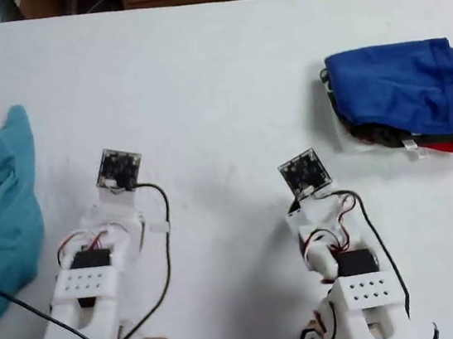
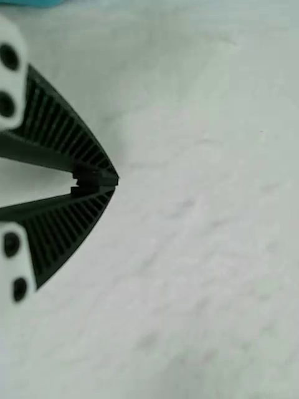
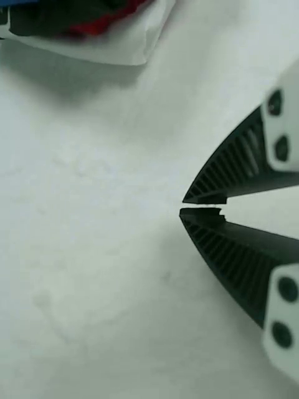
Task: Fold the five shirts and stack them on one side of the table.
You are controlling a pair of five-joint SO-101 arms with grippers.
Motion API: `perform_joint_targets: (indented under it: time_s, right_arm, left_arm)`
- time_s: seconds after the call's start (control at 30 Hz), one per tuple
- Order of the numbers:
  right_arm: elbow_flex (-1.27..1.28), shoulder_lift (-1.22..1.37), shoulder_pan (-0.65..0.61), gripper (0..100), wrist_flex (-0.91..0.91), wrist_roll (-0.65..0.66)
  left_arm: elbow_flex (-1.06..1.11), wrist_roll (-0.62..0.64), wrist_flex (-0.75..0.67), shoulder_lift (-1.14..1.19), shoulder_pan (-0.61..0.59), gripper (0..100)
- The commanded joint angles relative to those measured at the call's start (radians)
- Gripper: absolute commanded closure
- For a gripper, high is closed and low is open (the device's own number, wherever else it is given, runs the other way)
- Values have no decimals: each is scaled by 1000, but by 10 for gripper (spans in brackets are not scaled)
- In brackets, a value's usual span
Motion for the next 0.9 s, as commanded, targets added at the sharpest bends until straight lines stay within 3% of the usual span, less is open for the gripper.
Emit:
perform_joint_targets:
  time_s: [0.0, 0.1, 0.3, 0.53, 0.87]
  right_arm:
    - [-8, -13, -4, 978, -13, 0]
    - [-8, -12, -2, 978, -12, 0]
    - [-8, -12, -2, 978, -12, 0]
    - [-6, -12, -4, 978, -12, 0]
    - [-6, -12, -7, 978, -12, 0]
  left_arm:
    - [-110, -6, 164, -20, -3, 973]
    - [-292, -12, 394, -20, -97, 973]
    - [-625, -60, 598, -18, -443, 951]
    - [-631, -198, 582, -18, -733, 831]
    - [-513, -253, 566, -17, -847, 831]
